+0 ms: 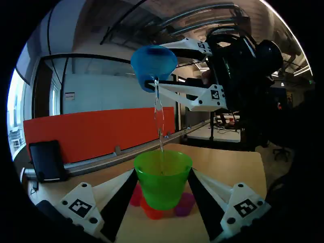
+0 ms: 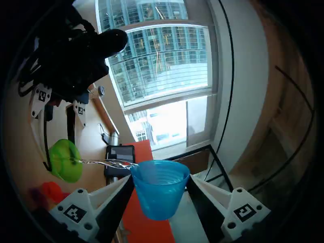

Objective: Pour water

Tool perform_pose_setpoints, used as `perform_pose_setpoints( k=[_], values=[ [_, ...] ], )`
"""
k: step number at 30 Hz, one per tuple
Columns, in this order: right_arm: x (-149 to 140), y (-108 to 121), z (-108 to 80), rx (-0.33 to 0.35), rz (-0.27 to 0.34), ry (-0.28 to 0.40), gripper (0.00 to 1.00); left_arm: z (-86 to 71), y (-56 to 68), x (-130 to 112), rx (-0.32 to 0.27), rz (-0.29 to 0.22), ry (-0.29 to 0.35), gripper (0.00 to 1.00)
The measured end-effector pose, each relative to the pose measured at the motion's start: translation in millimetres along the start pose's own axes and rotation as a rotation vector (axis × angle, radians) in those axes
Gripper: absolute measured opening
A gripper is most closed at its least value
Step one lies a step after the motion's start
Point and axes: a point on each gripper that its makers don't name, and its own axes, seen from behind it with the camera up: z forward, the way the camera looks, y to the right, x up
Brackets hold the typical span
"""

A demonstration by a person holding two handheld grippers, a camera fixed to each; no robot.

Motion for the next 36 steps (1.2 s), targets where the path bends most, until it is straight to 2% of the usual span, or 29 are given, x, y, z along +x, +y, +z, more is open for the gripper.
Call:
perform_pose_setpoints(
  k=[36],
  values=[
    [14.2,10.4,2.4,-0.023,-0.167,0.015,0.90,0.5,0.8,1.9,0.002,0.004,0.005,0.85]
  ],
)
